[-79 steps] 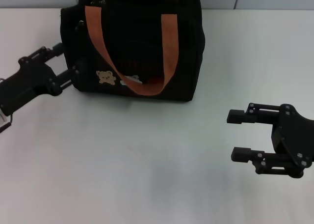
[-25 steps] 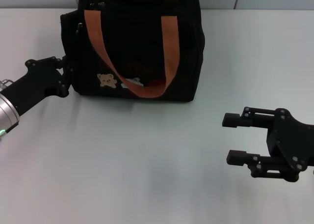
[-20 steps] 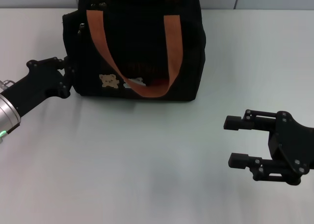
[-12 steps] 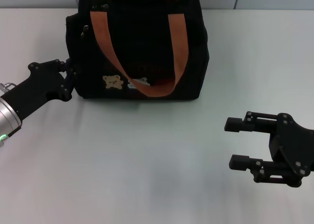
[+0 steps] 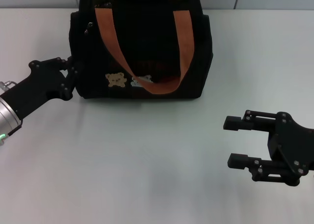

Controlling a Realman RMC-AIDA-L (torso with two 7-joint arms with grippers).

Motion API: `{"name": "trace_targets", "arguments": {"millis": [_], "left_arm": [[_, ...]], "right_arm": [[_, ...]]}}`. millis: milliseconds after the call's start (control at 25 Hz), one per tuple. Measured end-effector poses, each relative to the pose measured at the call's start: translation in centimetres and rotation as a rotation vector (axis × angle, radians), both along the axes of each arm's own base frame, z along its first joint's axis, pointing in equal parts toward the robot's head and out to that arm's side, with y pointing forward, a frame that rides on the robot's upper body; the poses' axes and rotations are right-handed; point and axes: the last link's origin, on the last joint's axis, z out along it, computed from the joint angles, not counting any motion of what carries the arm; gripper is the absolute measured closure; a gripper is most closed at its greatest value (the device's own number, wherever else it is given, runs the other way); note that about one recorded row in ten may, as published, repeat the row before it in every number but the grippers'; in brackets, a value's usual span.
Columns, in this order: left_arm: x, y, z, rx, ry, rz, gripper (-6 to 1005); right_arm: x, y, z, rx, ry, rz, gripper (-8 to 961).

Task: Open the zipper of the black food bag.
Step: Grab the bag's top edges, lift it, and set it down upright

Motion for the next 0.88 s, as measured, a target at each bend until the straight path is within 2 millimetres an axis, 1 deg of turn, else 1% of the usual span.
{"name": "trace_targets", "arguments": {"millis": [360,560,640,720,840,880], "left_arm": [[0.3,-0.1,0.3,0.007,-0.013,-0.018,894],[0.5,-0.5,0.9,0.004,-0.043,-0.047,895],[0.8,-1.1,2.5,0.003,-0.071,-0.085,895],[1.0,-1.4,3.6,0.005,-0.077,-0.113,895],[1.4,-2.0,5.7,0.007,-0.080,-0.158,895],[1.9,-2.5,7.1,0.011,-0.064,-0.201,895]], "right_arm": [[0.1,0.0,0.1,0.012,0.003,-0.002,277],[0.1,0.0,0.1,0.015,0.003,-0.005,277],[0.1,0.0,0.1,0.017,0.004,-0.006,278],[0.1,0.0,0.1,0.019,0.006,-0.006,278],[0.1,0.0,0.2,0.020,0.010,-0.004,278],[0.1,0.0,0.2,0.022,0.012,-0.005,278]]}}
